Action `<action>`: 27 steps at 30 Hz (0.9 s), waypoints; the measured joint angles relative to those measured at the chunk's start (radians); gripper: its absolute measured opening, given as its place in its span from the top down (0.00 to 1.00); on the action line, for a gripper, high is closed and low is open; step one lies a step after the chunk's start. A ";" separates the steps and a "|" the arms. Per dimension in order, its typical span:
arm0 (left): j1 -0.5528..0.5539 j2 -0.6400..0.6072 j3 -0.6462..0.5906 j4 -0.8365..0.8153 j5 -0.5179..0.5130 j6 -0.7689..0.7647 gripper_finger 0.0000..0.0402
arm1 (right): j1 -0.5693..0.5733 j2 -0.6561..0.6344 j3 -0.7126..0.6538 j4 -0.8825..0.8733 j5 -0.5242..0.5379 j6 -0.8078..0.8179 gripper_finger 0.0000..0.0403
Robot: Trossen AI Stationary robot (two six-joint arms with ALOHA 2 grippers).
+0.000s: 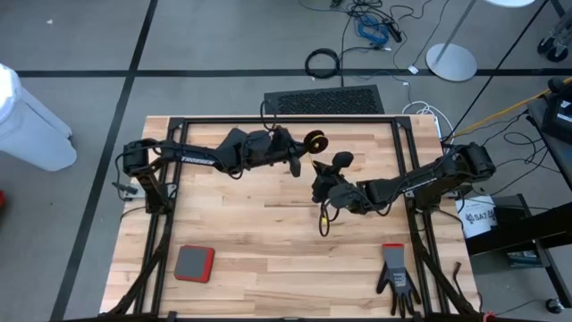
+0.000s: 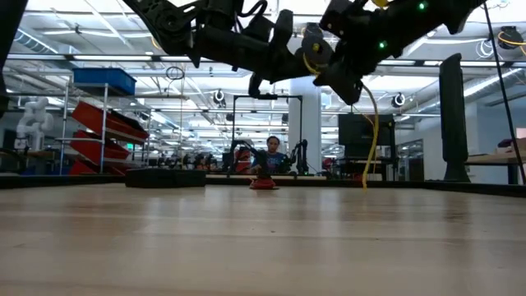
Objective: Coil cords
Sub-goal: Coil the yellow wire onto the black spool
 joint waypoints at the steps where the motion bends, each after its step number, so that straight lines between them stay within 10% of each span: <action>1: 0.003 0.000 0.000 0.013 0.019 -0.016 1.00 | 0.000 0.000 -0.012 0.005 0.001 0.010 1.00; 11: 0.027 0.000 0.000 0.005 0.206 -0.074 1.00 | 0.002 0.000 -0.106 0.032 0.031 0.029 1.00; 27: 0.042 -0.023 0.000 -0.455 0.382 0.265 1.00 | 0.014 -0.145 -0.145 -0.184 -0.079 0.108 1.00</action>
